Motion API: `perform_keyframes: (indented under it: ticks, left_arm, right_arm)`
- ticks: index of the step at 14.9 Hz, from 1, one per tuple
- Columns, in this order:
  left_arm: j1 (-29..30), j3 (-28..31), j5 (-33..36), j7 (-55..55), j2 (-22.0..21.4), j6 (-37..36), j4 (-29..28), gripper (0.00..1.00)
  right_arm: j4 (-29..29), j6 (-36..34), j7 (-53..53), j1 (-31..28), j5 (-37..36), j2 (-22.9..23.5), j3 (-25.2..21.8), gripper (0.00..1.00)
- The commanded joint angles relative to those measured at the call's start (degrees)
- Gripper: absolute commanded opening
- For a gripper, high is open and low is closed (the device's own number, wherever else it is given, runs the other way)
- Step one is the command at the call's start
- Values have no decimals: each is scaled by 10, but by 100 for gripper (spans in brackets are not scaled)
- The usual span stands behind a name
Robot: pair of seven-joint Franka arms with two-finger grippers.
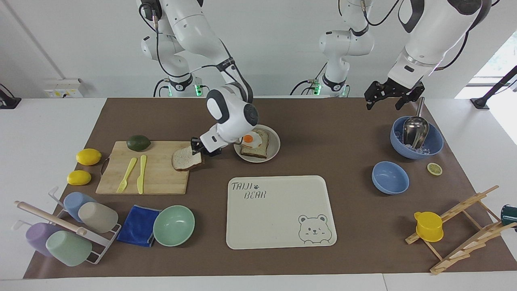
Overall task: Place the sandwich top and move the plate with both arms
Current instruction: 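Grasp the bread slice with the right gripper and lift it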
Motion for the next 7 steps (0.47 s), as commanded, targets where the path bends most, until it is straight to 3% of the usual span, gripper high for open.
perform_keyframes:
  ticks: [1,4,7]
  left_arm:
    - [4,-2,3,3,-7,11,-8,100]
    - [4,-2,3,2,-7,11,-8,100]
    - [4,-2,3,2,-7,11,-8,100]
  right_arm:
    - [100,-122,-5,24,6,18,11,0]
    - [132,-207,-4,54,6,12,31,0]
    - [135,-219,10,70,13,8,51,0]
